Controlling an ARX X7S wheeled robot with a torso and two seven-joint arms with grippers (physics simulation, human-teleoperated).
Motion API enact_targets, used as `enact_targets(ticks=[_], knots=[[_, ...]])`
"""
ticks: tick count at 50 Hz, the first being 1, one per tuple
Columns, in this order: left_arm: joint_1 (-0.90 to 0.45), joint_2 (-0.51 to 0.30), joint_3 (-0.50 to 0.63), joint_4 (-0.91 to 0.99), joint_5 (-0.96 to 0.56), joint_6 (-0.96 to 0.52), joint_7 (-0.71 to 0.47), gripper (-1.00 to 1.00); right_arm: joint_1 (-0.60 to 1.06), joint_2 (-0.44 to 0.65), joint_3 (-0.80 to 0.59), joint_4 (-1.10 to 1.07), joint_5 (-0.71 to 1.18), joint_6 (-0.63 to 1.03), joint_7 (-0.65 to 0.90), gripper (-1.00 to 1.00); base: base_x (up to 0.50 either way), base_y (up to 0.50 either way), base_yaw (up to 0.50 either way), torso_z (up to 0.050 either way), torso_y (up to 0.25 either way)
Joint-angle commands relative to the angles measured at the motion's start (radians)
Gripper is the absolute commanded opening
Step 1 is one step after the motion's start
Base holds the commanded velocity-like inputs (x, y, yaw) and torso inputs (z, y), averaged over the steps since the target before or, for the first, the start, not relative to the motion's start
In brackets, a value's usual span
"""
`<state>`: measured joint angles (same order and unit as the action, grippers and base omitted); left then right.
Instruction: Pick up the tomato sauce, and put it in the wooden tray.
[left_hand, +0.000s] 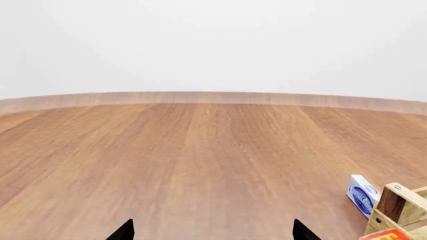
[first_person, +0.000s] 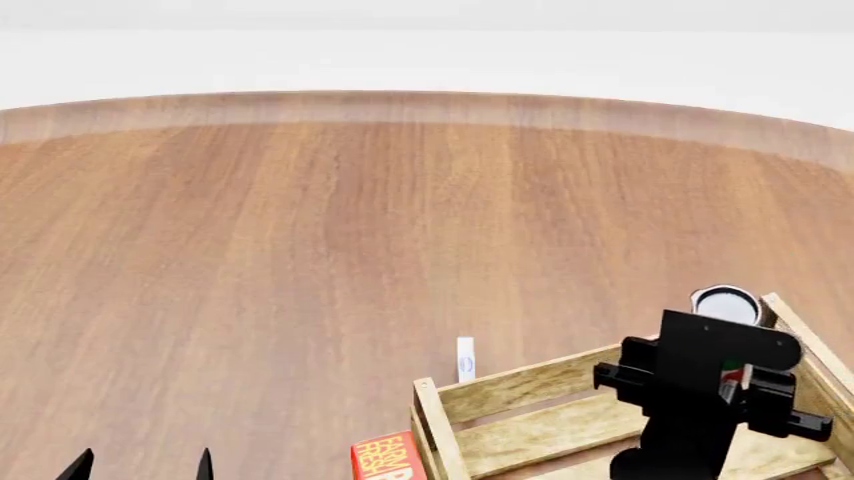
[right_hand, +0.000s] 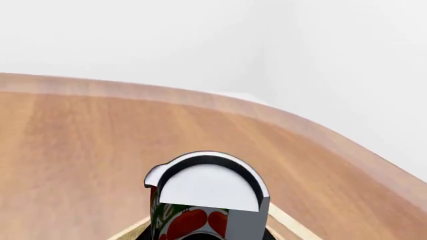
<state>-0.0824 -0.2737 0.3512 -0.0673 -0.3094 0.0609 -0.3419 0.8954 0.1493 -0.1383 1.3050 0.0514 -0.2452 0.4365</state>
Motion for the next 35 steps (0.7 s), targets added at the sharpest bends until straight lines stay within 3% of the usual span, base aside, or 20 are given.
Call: enact_targets(ticks=[1,35], knots=[[-0.001,-0.002,0.002,-0.003,-0.002,0.003,-0.002,1.00,-0.015,-0.011,-0.001,0.004,-0.047,-0.011,0.009,-1.00,0.00,0.00,0.00,0.000,0.000],[-0.007,-0.005,0.013,-0.007,-0.007,0.004,-0.011,1.00,-0.045,-0.023,0.011,0.004,-0.045,0.051,0.006,-1.00,0.00,0.00,0.00,0.000,0.000]])
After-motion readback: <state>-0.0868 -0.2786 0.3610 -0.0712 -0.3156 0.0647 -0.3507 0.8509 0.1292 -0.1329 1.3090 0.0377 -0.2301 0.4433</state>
